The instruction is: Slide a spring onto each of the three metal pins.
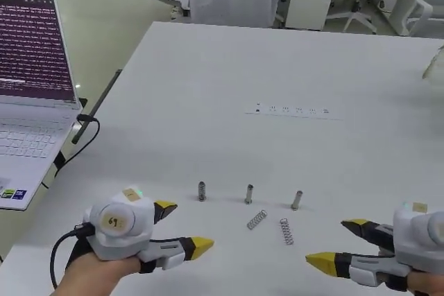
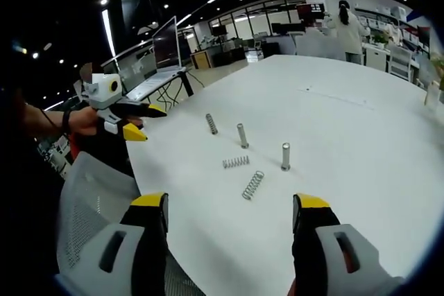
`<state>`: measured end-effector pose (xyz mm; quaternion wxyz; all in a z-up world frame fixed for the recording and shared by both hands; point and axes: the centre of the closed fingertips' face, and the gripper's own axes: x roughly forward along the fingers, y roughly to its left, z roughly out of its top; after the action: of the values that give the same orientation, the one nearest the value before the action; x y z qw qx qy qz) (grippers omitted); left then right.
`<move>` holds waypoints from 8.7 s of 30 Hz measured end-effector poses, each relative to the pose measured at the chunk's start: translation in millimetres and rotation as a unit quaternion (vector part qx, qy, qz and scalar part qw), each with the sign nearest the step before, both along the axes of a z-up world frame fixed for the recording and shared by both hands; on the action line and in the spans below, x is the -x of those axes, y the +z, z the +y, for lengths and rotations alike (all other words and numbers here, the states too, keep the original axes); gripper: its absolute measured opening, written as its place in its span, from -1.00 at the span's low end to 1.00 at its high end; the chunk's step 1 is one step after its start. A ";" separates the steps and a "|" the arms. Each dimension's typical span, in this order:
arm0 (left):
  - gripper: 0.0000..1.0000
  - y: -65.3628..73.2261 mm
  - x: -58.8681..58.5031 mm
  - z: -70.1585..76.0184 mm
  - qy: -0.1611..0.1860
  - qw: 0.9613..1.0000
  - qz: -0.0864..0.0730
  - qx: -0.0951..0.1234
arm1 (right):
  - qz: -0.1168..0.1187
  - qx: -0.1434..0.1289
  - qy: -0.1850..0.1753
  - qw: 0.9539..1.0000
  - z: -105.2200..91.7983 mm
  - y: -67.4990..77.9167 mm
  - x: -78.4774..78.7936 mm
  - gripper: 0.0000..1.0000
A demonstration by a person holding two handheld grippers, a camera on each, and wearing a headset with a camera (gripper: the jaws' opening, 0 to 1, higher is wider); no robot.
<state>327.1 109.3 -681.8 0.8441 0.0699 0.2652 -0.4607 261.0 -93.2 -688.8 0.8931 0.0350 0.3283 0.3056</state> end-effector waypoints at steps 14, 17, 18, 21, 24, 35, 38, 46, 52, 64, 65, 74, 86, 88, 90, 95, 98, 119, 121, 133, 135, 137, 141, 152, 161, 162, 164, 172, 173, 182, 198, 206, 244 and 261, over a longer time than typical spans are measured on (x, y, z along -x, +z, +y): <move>0.11 -15.0 -7.7 -41.0 -0.038 0.999 0.012 -0.003 | 0.008 -0.002 -0.010 1.000 -6.0 -0.4 14.4 0.52; 0.11 -21.0 -7.1 -49.6 -0.046 0.999 0.015 -0.005 | 0.011 -0.003 -0.010 1.000 -7.1 -1.7 17.6 0.54; 0.10 -24.2 -7.0 -52.7 -0.049 0.999 0.017 -0.006 | 0.014 -0.003 -0.009 1.000 -6.4 -1.2 19.4 0.55; 0.09 -29.5 -5.9 -58.7 -0.057 0.998 0.020 -0.011 | 0.015 -0.003 -0.007 1.000 -6.8 -1.6 21.5 0.58; 0.08 -32.7 -5.6 -64.4 -0.061 0.998 0.024 -0.011 | 0.015 -0.004 -0.007 1.000 -6.3 -1.0 22.9 0.58; -0.04 -52.0 -13.9 -83.7 -0.071 0.997 0.035 -0.024 | 0.018 -0.005 -0.011 1.000 -8.8 0.0 27.8 0.55; -0.07 -56.4 -16.6 -88.5 -0.073 0.996 0.038 -0.026 | 0.020 -0.003 -0.009 1.000 -9.3 -0.6 29.5 0.55; -0.22 -69.6 -22.0 -101.2 -0.069 0.996 0.049 -0.033 | 0.025 -0.005 -0.012 1.000 -11.6 -2.0 34.2 0.53; -0.34 -78.5 -24.8 -111.3 -0.066 0.996 0.056 -0.035 | 0.031 -0.008 -0.013 0.999 -12.6 -2.7 38.3 0.53; -0.59 -94.3 -28.9 -122.4 -0.058 0.995 0.067 -0.050 | 0.039 -0.008 -0.015 0.999 -15.8 -3.7 44.0 0.49; -0.61 -95.6 -29.8 -123.4 -0.057 0.995 0.067 -0.052 | 0.039 -0.007 -0.015 0.999 -16.4 -3.6 44.1 0.49; -0.82 -105.5 -33.1 -123.9 -0.045 0.994 0.067 -0.071 | 0.040 -0.008 -0.013 0.999 -16.9 -4.0 44.9 0.48; -0.94 -107.2 -30.1 -119.9 -0.051 0.992 0.078 -0.082 | 0.043 -0.008 -0.005 0.999 -12.5 -3.8 42.9 0.48; -0.95 -106.8 -29.5 -118.3 -0.051 0.992 0.077 -0.083 | 0.043 -0.010 -0.004 0.999 -11.7 -3.8 41.6 0.48; -0.95 -105.9 -29.6 -116.5 -0.050 0.992 0.078 -0.081 | 0.042 -0.011 -0.002 0.999 -10.4 -3.5 39.9 0.48; -0.95 -102.6 -30.7 -110.4 -0.043 0.993 0.079 -0.078 | 0.040 -0.015 0.003 0.999 -6.7 -2.4 36.8 0.47; -0.95 -101.1 -29.3 -106.1 -0.039 0.993 0.081 -0.075 | 0.040 -0.015 0.003 0.999 -5.0 -2.6 35.5 0.47; -0.95 -89.3 -6.6 -60.5 -0.042 0.994 0.077 -0.068 | 0.038 -0.025 0.024 0.999 19.5 -3.0 37.0 0.45; -0.95 -89.1 -5.3 -55.8 -0.042 0.994 0.076 -0.069 | 0.037 -0.026 0.027 0.999 20.6 -1.8 35.9 0.45; -0.95 -76.9 3.6 -42.5 -0.034 0.995 0.069 -0.060 | 0.038 -0.033 0.043 0.998 28.3 -0.5 29.9 0.43; -0.95 -74.6 4.2 -40.7 -0.033 0.995 0.066 -0.060 | 0.038 -0.037 0.047 0.998 30.4 0.5 27.7 0.42; -0.95 -72.5 4.4 -39.4 -0.031 0.996 0.064 -0.058 | 0.036 -0.039 0.050 0.997 31.9 0.8 25.8 0.42; -0.95 -67.6 6.5 -36.9 -0.030 0.996 0.062 -0.055 | 0.036 -0.042 0.054 0.997 34.1 0.6 23.0 0.40; -0.95 -54.3 12.9 -33.4 -0.036 0.997 0.048 -0.053 | 0.029 -0.060 0.087 0.994 53.3 1.7 10.8 0.19; -0.95 -39.1 19.4 -47.5 -0.050 0.997 0.036 -0.042 | 0.033 -0.072 0.107 0.991 75.3 1.5 -3.2 0.18; -0.95 -38.3 20.5 -49.0 -0.052 0.997 0.034 -0.042 | 0.034 -0.072 0.109 0.991 77.0 1.1 -4.4 0.17; -0.95 -35.9 23.0 -52.3 -0.057 0.997 0.033 -0.040 | 0.035 -0.072 0.113 0.990 80.5 0.3 -6.7 0.15; -0.95 -28.2 32.4 -63.2 -0.077 0.996 0.023 -0.039 | 0.041 -0.084 0.118 0.989 90.3 -2.6 -13.0 0.06; -0.95 -27.9 32.9 -63.8 -0.078 0.996 0.022 -0.040 | 0.041 -0.084 0.118 0.989 90.8 -2.7 -12.9 0.05; -0.95 -17.6 44.1 -80.1 -0.102 0.994 0.009 -0.037 | 0.051 -0.095 0.120 0.987 95.0 -6.1 -16.7 -0.09; -0.95 -11.0 55.4 -92.7 -0.132 0.991 -0.007 -0.038 | 0.065 -0.133 0.126 0.981 103.9 0.1 -14.8 -0.38; -0.95 -8.2 55.0 -94.8 -0.140 0.989 -0.014 -0.040 | 0.069 -0.134 0.130 0.980 106.6 0.1 -12.9 -0.50; -0.95 -4.1 55.7 -102.8 -0.157 0.986 -0.044 -0.040 | 0.051 -0.133 0.147 0.979 110.3 22.7 -12.5 -0.83; -0.96 -1.0 53.2 -107.9 -0.159 0.985 -0.046 -0.037 | 0.040 -0.120 0.152 0.980 105.2 28.5 -13.8 -0.82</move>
<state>274.0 1.5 -682.8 0.7680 0.1639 0.2281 -0.5755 274.8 12.0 -660.3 0.8114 0.1035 0.3265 0.4736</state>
